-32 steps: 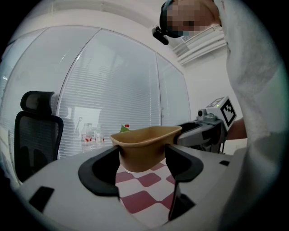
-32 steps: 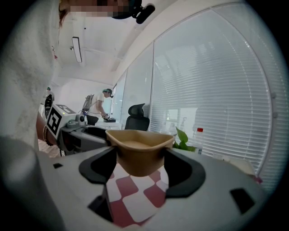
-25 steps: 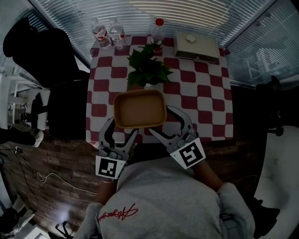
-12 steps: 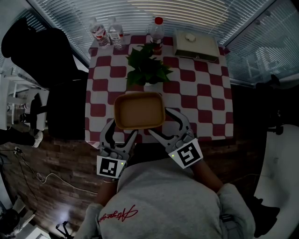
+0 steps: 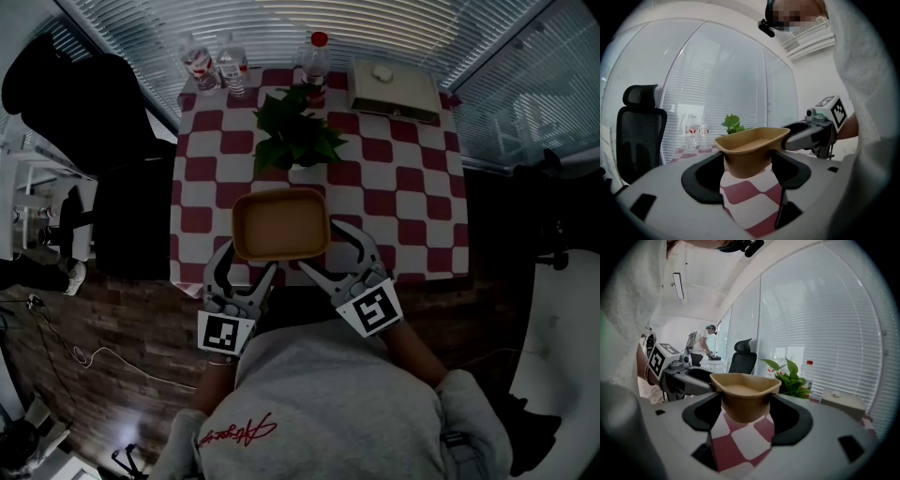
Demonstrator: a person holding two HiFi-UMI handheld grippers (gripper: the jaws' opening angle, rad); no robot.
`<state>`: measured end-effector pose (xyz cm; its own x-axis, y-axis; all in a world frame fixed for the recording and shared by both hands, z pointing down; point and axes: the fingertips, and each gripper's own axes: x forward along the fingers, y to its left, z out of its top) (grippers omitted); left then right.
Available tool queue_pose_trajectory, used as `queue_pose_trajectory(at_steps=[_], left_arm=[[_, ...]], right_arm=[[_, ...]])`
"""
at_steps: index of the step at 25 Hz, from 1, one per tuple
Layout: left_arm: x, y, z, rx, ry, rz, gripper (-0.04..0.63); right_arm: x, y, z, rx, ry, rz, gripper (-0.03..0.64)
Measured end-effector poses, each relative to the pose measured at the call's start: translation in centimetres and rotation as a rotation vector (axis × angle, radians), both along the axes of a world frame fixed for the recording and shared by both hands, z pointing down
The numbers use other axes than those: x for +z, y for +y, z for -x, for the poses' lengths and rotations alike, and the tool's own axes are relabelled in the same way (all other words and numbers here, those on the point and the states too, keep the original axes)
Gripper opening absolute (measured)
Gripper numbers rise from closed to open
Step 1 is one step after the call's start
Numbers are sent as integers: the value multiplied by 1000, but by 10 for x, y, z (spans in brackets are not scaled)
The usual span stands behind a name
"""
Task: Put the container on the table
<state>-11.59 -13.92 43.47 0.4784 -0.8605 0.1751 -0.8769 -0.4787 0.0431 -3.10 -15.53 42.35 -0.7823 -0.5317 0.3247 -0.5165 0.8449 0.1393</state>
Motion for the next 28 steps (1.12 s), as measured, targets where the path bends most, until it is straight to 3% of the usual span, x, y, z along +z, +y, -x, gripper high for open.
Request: queue_pose_trajectory(at_steps=[28], left_arm=[[50, 6, 1, 13, -57, 71, 311]], right_arm=[[49, 5, 0, 17, 22, 47, 322]])
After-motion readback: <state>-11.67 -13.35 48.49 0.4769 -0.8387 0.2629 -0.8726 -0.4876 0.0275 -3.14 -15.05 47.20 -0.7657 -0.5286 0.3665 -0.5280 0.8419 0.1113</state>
